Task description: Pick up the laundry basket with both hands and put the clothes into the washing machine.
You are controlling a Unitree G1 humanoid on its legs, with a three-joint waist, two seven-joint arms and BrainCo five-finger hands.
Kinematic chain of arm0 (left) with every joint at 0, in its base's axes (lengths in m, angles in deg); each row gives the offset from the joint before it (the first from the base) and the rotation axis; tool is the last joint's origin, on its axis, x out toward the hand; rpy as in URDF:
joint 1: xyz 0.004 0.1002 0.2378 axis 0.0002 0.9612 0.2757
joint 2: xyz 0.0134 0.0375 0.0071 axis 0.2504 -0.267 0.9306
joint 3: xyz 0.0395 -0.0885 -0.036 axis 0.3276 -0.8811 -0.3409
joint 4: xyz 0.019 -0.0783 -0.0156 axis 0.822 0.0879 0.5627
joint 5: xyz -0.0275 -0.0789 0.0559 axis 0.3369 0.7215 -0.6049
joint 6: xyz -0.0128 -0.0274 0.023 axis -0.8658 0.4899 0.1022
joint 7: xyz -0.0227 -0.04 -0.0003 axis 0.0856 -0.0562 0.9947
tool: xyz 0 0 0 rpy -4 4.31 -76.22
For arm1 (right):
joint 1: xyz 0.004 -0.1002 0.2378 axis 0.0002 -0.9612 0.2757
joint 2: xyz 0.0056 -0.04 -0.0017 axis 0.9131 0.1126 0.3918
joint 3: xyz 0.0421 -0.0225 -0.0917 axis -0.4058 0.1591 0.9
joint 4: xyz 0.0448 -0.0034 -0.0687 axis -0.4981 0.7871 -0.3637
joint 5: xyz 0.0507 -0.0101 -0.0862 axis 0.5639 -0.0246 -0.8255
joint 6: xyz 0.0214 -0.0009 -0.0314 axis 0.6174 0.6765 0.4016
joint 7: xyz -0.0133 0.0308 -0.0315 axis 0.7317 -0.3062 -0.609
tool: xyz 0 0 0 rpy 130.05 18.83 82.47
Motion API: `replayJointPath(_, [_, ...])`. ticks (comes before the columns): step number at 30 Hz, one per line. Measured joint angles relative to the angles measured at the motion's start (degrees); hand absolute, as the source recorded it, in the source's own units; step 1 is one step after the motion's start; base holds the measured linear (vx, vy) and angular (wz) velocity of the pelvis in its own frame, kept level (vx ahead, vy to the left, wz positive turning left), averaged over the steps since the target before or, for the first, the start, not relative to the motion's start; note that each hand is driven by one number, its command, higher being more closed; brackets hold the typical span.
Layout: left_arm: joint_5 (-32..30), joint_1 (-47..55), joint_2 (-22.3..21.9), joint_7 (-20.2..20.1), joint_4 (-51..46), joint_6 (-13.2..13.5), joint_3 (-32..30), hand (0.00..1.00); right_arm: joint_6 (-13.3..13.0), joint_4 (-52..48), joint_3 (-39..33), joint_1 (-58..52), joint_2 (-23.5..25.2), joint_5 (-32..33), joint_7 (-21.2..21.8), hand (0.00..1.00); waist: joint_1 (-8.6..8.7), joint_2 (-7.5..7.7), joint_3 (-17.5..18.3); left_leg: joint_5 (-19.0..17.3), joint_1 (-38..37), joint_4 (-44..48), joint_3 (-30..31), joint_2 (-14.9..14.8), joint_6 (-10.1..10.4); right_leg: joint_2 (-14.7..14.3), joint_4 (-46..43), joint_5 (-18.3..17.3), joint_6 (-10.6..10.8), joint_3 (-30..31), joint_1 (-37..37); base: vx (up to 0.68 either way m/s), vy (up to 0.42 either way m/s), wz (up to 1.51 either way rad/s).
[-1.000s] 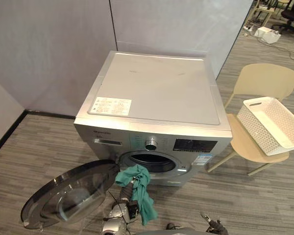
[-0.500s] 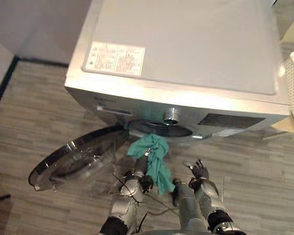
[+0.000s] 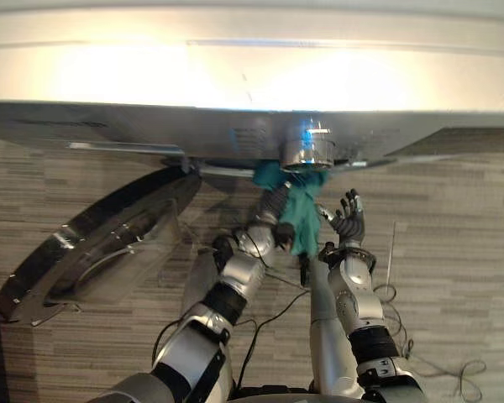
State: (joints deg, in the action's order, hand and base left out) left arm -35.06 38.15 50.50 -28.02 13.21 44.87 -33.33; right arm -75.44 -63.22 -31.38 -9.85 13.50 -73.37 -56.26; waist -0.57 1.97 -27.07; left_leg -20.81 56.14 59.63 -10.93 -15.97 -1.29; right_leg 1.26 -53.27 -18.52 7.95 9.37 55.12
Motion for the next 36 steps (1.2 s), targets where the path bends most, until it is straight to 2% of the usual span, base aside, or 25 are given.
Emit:
replayJointPath(1, [0.2,-1.1,1.0,1.0,0.0,0.0,-2.2,1.00,-0.3,-0.4,0.0,-0.1,0.0,-0.6,-0.4,0.00,0.15,0.11,-0.1,-0.2,1.0,0.6,0.0,-0.4,-0.1,-0.5,-0.2,0.1,0.1,0.0,0.9,-0.14,-0.038,-0.41])
replayJointPath(2, [0.4,-4.0,4.3,3.0,0.0,0.0,-6.8,1.00,-0.5,-0.7,-0.4,-0.2,0.0,-1.4,-0.6,0.00,1.35,0.78,-0.4,-0.4,3.0,1.6,0.0,-1.3,-0.1,-1.4,-0.7,0.3,0.6,0.3,3.0,-0.09,-0.034,-0.28])
replayJointPath(3, [0.7,-5.3,6.2,3.8,0.1,0.0,-8.4,1.00,-0.5,-1.0,-0.5,-0.3,0.0,-1.4,-0.6,0.00,1.49,1.00,-0.6,-0.4,3.9,1.8,0.0,-1.7,-0.1,-1.6,-0.7,0.6,0.9,0.4,3.8,-0.10,-0.023,-0.39])
replayJointPath(5, [3.3,-11.2,13.0,5.3,0.5,-0.1,-13.8,1.00,-0.6,-2.3,-1.0,-1.6,-0.1,-1.5,-0.6,0.00,1.94,1.79,-1.7,-0.4,6.9,3.1,0.0,-3.1,-0.2,-3.2,-0.6,1.6,1.2,0.8,6.6,-0.08,-0.005,-0.34])
replayJointPath(9, [4.4,-18.0,17.2,5.7,1.0,-0.5,-14.0,1.00,-1.0,-2.5,-1.4,-4.1,-0.1,-1.4,0.0,0.00,2.49,1.99,-2.7,-0.4,9.6,3.8,-0.1,-4.4,-0.2,-4.4,1.3,3.4,1.6,1.1,8.6,-0.03,0.046,-0.28])
replayJointPath(12, [4.6,-25.3,21.7,6.0,0.8,-0.6,-13.8,1.00,-3.0,-4.5,-0.4,-7.6,0.6,-1.3,2.1,0.00,2.85,1.90,-2.8,-0.3,10.3,2.8,-0.8,-5.2,-0.5,-5.1,4.2,5.3,1.8,1.8,8.9,0.00,0.077,-0.28])
replayJointPath(13, [5.3,-28.9,23.5,6.5,0.5,0.7,-13.1,1.00,-3.5,-5.2,-0.3,-9.6,0.8,-1.3,2.5,0.00,3.02,1.86,-2.8,-0.2,10.4,2.4,-1.1,-5.3,-0.6,-5.1,5.0,5.7,1.8,1.9,8.9,0.02,0.053,-0.14])
replayJointPath(14, [5.8,-28.9,23.4,6.6,0.4,1.1,-13.0,1.00,-3.6,-5.3,-0.2,-9.9,0.8,-1.3,2.6,0.00,3.14,1.85,-2.8,-0.2,10.5,2.4,-1.1,-5.3,-0.6,-5.1,5.2,5.8,1.8,1.8,8.9,0.02,0.057,-0.08])
replayJointPath(16, [8.2,-29.8,24.3,7.5,-0.5,2.1,-9.9,1.00,-4.5,-6.1,-0.3,-13.9,0.5,-1.2,4.0,0.00,3.00,1.53,-3.1,0.1,10.5,1.8,-1.4,-5.0,-0.8,-5.1,6.0,6.1,1.7,1.8,8.9,0.04,0.059,-0.03])
replayJointPath(21, [14.8,-31.1,26.8,8.8,-0.4,3.5,-2.8,1.00,-4.8,-6.7,-0.4,-18.2,-1.2,-1.2,6.1,0.00,2.80,1.12,-3.3,1.2,10.3,0.9,-1.5,-4.3,-0.8,-4.5,5.9,6.4,1.2,1.6,9.1,0.02,0.018,0.09])
replayJointPath(22, [15.7,-31.5,28.0,9.0,-0.3,3.6,-0.3,0.00,-4.8,-7.1,-0.5,-18.9,-2.0,-1.2,6.3,0.00,2.79,1.02,-3.4,1.4,10.3,0.7,-1.6,-4.0,-0.9,-4.2,5.6,6.4,1.2,1.6,9.3,0.00,0.012,0.11])
replayJointPath(26, [15.4,-32.9,29.8,12.2,0.6,3.5,4.5,0.00,-5.1,-9.7,-2.2,-20.8,-3.7,-1.0,7.1,0.00,2.36,0.93,-3.4,1.5,10.3,0.9,-1.8,-4.0,-1.0,-4.3,5.2,6.8,0.6,1.8,9.8,-0.01,0.011,-0.01])
replayJointPath(28, [12.2,-33.1,30.3,14.2,0.9,3.4,5.4,0.00,-5.2,-10.5,-2.9,-21.5,-3.7,-1.0,7.1,0.00,2.26,0.93,-3.4,1.5,10.4,0.9,-1.8,-4.0,-1.1,-4.3,5.2,7.1,0.1,1.8,10.0,-0.02,0.018,-0.05])
replayJointPath(30, [5.1,-33.1,31.9,16.2,0.9,2.1,7.0,0.00,-5.2,-10.5,-3.0,-21.5,-4.1,-0.9,7.1,0.00,2.39,0.89,-3.5,1.5,10.4,0.9,-1.9,-4.1,-1.2,-4.5,5.4,7.2,-0.1,1.8,10.1,0.00,0.010,-0.02])
replayJointPath(32, [-7.9,-33.1,32.6,18.3,0.9,0.1,7.1,0.00,-5.9,-10.5,-3.0,-22.0,-4.6,-0.9,7.1,0.00,2.28,0.61,-3.6,1.6,10.6,0.9,-1.7,-4.1,-1.2,-4.5,5.4,7.2,-0.1,1.7,10.2,0.00,0.000,0.00])
replayJointPath(34, [-14.9,-33.1,33.2,19.7,0.7,-0.9,7.1,0.00,-7.0,-10.5,-2.9,-22.8,-4.6,-0.9,7.1,0.00,2.31,0.42,-3.7,1.7,10.9,0.9,-1.7,-4.1,-1.2,-4.5,5.4,7.3,-0.1,1.6,10.5,0.00,0.000,0.00])
replayJointPath(36, [-19.0,-33.1,33.6,20.0,-0.1,-1.8,7.1,0.00,-7.2,-10.5,-2.8,-23.4,-4.6,-0.9,7.0,0.00,2.32,0.35,-3.8,1.9,11.3,0.9,-1.6,-4.1,-1.2,-4.5,5.4,7.3,-0.2,1.6,10.8,0.00,0.000,0.00])
